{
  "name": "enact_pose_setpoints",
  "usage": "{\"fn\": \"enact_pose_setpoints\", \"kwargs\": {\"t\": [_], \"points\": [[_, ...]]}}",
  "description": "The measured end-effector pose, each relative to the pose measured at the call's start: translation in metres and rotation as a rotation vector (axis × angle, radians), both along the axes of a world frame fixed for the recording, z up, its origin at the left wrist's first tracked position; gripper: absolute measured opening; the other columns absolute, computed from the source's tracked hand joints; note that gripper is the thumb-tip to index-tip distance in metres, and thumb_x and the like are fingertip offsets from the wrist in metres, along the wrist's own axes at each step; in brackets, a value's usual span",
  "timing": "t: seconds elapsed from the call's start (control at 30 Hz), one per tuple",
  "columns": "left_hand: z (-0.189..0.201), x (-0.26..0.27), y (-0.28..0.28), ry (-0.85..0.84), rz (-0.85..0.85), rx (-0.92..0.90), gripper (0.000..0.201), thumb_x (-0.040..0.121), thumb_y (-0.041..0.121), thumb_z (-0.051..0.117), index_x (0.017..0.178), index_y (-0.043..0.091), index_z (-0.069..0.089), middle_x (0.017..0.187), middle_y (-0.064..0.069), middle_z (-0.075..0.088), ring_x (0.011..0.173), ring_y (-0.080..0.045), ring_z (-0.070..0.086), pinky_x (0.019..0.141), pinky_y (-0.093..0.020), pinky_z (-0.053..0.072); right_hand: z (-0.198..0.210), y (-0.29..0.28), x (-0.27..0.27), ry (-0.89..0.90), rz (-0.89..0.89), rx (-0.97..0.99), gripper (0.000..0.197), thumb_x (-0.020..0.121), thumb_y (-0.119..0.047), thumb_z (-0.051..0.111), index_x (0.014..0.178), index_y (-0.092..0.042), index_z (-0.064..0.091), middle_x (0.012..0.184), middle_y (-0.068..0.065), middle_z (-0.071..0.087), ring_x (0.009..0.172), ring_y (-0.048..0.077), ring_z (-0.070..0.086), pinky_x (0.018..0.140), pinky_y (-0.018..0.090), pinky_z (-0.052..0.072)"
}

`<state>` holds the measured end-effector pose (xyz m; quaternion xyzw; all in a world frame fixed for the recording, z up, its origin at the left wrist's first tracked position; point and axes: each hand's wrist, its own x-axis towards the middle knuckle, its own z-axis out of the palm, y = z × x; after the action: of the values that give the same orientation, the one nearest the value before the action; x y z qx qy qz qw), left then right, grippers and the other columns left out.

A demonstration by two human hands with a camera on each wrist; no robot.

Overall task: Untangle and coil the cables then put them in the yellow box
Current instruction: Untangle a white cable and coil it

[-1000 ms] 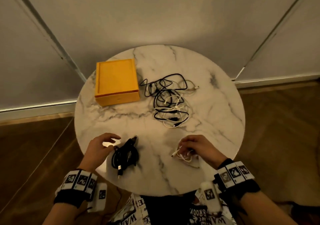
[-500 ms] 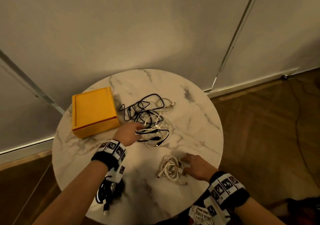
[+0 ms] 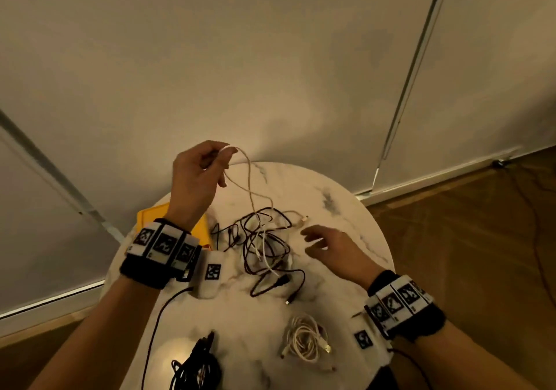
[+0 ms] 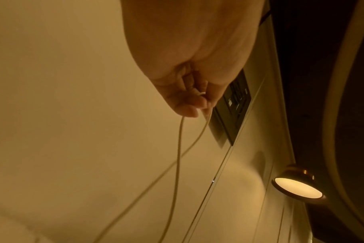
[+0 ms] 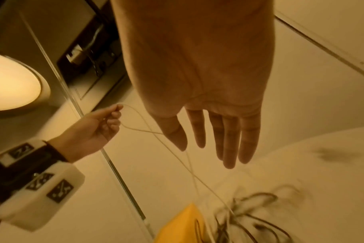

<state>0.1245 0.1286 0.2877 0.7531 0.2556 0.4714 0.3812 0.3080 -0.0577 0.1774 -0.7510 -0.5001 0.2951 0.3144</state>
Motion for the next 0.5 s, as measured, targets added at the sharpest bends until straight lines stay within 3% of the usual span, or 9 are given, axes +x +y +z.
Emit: {"fn": "enact_pose_setpoints", "kwargs": {"t": [0.1, 0.17, 0.27, 0.33, 0.37, 0.43, 0.5], "points": [[0.018, 0.004, 0.002, 0.012, -0.023, -0.008, 0.015, 0.096, 0.015, 0.058, 0.096, 0.007, 0.071, 0.058, 0.009, 0.057, 0.046, -0.017, 0.049, 0.047, -0.026, 0.044, 0.021, 0.022, -0.006, 0.064, 0.012, 0.131, 0.026, 0.089, -0.02, 0.064, 0.114, -0.023, 0.062, 0.104, -0.002, 0.068, 0.074, 0.013, 0.069, 0.069, 0.018, 0.048], [0.029, 0.007, 0.001, -0.006, -0.047, -0.043, 0.016, 0.097, 0.016, 0.057, 0.098, 0.008, 0.071, 0.057, 0.003, 0.054, 0.047, -0.017, 0.046, 0.045, -0.028, 0.043, 0.021, 0.036, -0.017, 0.074, 0.085, 0.083, 0.027, 0.09, -0.024, 0.063, 0.118, -0.021, 0.062, 0.109, 0.001, 0.067, 0.076, 0.015, 0.071, 0.072, 0.02, 0.051], [0.057, 0.008, -0.001, -0.115, -0.056, -0.081, 0.017, 0.098, 0.015, 0.055, 0.102, 0.005, 0.068, 0.055, 0.0, 0.051, 0.045, -0.011, 0.041, 0.04, -0.024, 0.037, 0.003, 0.055, -0.03, -0.068, 0.317, -0.224, 0.048, 0.095, -0.036, 0.058, 0.137, -0.014, 0.049, 0.14, 0.009, 0.051, 0.12, 0.025, 0.054, 0.1, 0.031, 0.041], [0.085, 0.005, 0.006, -0.212, -0.052, -0.076, 0.019, 0.099, 0.012, 0.052, 0.105, 0.0, 0.065, 0.055, 0.005, 0.053, 0.042, -0.006, 0.04, 0.038, -0.021, 0.034, -0.009, 0.065, -0.037, -0.138, 0.463, -0.411, 0.056, 0.096, -0.038, 0.055, 0.142, -0.009, 0.042, 0.148, 0.011, 0.042, 0.133, 0.029, 0.041, 0.105, 0.032, 0.033], [0.1, 0.004, 0.01, -0.24, -0.052, -0.067, 0.018, 0.099, 0.011, 0.051, 0.105, 0.0, 0.064, 0.057, 0.004, 0.053, 0.042, -0.005, 0.039, 0.037, -0.02, 0.033, -0.014, 0.07, -0.038, -0.15, 0.489, -0.422, 0.05, 0.097, -0.034, 0.055, 0.137, -0.006, 0.048, 0.142, 0.014, 0.047, 0.129, 0.03, 0.045, 0.101, 0.031, 0.036], [0.124, 0.006, 0.023, -0.248, -0.051, -0.063, 0.015, 0.099, 0.011, 0.05, 0.101, 0.003, 0.063, 0.059, -0.001, 0.05, 0.04, -0.005, 0.038, 0.037, -0.021, 0.033, -0.014, 0.081, -0.035, -0.127, 0.411, -0.31, 0.026, 0.096, -0.022, 0.055, 0.108, -0.001, 0.065, 0.113, 0.019, 0.065, 0.104, 0.031, 0.062, 0.09, 0.035, 0.048], [0.134, 0.009, 0.038, -0.216, -0.041, -0.096, 0.011, 0.097, 0.011, 0.053, 0.099, 0.005, 0.062, 0.057, -0.002, 0.052, 0.037, -0.008, 0.037, 0.038, -0.023, 0.033, -0.002, 0.093, -0.024, 0.006, 0.278, -0.161, 0.019, 0.094, -0.012, 0.055, 0.084, -0.005, 0.069, 0.087, 0.017, 0.071, 0.079, 0.027, 0.069, 0.075, 0.036, 0.056]]}}
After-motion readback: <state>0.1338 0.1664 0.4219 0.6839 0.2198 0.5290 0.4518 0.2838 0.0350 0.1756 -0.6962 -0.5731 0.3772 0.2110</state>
